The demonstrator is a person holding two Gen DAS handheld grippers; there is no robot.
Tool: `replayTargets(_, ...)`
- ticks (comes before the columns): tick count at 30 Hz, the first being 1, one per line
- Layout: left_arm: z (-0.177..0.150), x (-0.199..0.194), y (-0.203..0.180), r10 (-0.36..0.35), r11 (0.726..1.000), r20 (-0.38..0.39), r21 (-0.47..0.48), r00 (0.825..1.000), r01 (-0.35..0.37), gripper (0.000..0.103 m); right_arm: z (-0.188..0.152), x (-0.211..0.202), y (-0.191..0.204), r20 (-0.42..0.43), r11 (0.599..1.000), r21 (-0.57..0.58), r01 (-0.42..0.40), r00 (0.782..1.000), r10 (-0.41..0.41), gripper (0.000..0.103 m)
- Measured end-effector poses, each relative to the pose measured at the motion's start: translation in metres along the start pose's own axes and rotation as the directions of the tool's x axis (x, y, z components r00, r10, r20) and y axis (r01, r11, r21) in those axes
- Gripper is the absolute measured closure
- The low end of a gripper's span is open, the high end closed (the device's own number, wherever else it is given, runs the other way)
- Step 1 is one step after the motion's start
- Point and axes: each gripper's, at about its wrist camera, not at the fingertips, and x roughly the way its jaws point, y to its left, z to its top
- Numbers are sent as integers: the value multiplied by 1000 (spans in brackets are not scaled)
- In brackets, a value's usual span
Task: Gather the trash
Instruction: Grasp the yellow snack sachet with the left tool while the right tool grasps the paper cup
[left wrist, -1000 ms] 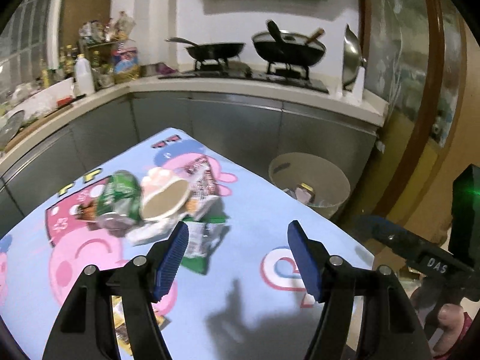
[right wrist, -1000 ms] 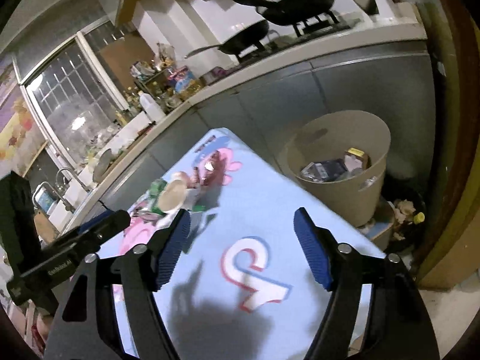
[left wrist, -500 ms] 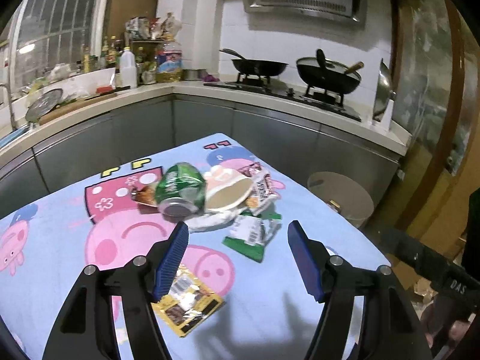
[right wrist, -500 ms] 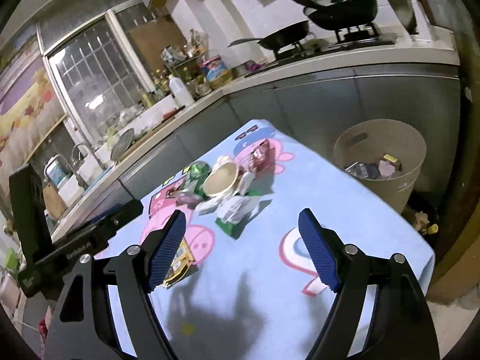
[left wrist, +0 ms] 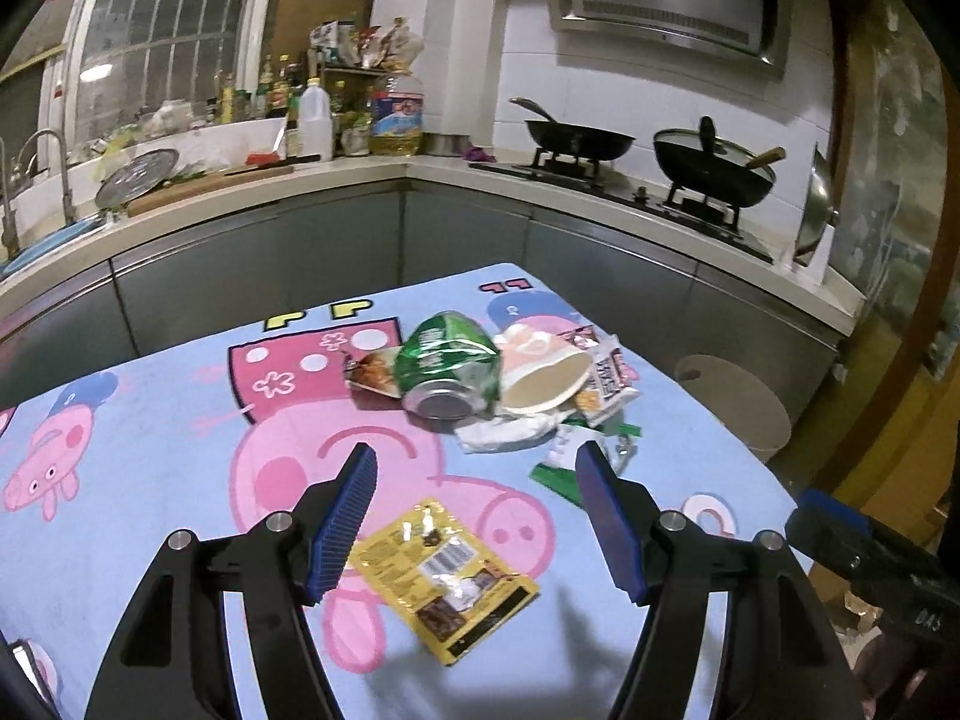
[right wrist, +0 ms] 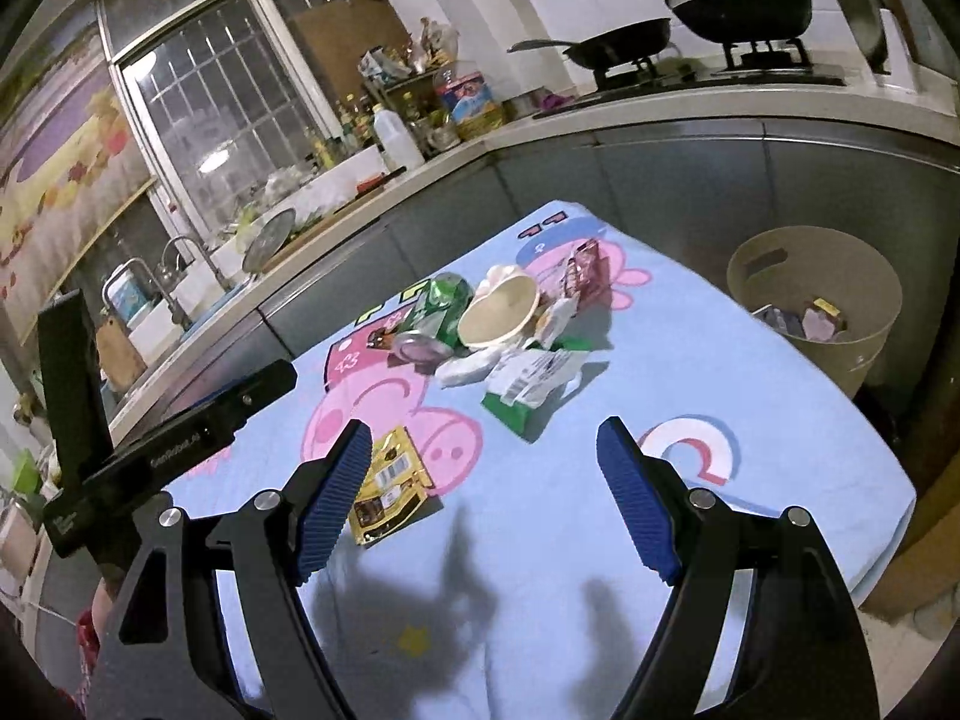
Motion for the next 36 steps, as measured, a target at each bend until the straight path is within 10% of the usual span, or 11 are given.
replayTargets(36,-17,23,63,173,984,-58,-34,983,-175,32,-8,44,16,-121,998,-38,-49,992,44,31)
